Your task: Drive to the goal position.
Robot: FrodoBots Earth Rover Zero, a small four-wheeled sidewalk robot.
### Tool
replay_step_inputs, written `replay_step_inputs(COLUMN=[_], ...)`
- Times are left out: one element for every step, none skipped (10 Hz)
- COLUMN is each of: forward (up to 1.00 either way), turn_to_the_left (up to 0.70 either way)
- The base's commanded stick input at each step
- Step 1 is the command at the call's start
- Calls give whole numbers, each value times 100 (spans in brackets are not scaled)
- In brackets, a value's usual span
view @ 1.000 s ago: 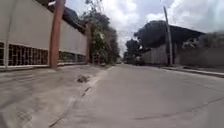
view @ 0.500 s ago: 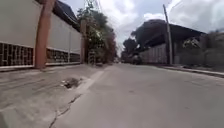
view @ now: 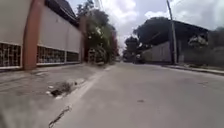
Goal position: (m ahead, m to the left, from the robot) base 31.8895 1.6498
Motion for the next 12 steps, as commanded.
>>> replay_step_inputs(forward=[100,100,100,100,100,100,100,100,100,100,100,100], turn_to_the_left=[-40,-40,-38,-23,-6,-2,0,0,0,0,0,0])
